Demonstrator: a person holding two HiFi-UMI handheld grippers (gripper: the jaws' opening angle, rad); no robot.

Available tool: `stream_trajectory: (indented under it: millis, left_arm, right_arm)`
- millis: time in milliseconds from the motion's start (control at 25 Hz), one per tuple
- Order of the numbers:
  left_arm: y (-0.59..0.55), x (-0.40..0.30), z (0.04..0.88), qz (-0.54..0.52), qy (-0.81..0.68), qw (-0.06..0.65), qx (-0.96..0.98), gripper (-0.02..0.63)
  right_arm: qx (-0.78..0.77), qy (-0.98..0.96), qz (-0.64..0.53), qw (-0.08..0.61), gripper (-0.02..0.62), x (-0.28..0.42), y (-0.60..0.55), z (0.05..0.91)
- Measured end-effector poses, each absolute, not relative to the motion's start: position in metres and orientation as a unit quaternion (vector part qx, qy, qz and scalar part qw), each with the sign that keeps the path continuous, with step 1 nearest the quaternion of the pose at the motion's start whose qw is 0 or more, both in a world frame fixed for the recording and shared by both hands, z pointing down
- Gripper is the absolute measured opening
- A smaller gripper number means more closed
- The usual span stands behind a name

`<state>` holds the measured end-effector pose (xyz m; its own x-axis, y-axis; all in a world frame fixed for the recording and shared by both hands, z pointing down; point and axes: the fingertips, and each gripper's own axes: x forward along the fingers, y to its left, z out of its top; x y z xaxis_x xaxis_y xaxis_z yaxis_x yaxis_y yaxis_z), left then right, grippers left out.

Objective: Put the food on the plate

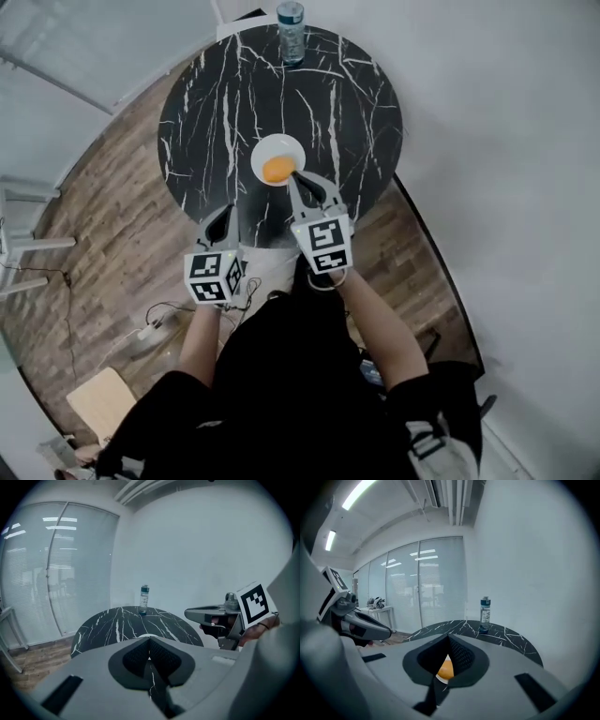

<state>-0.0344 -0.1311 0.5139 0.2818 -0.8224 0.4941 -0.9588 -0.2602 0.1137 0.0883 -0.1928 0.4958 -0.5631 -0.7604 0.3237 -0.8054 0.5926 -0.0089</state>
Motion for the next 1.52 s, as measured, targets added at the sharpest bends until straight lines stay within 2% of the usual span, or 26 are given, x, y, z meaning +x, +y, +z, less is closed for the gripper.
stream_trajectory:
  millis: [400,680,920,1520]
  left_arm:
    - [-0.119,-0.029,0.417,0.111,-0.572,0.107,0.806,0.0]
    - [-0.105,-0.027,0.365,0.079,-0.576,0.078,0.81,0.0]
    - [-0.09,-0.025,0.325,0.055,-0.578,0.045,0.813,0.0]
    - [-0.094,-0.018,0.306,0.042,-0.575,0.033,0.816,0.0]
  right_arm:
    - [0.499,-0.863,-0.009,0.079,-0.003,0.107,-0.147,0.394]
    - [0.505,-0.859,-0.057,0.051,-0.003,0.114,-0.116,0.336]
    - [0.509,-0.854,-0.102,0.042,-0.003,0.118,-0.097,0.292]
    - [0.489,-0.856,-0.148,0.075,-0.003,0.12,-0.106,0.273]
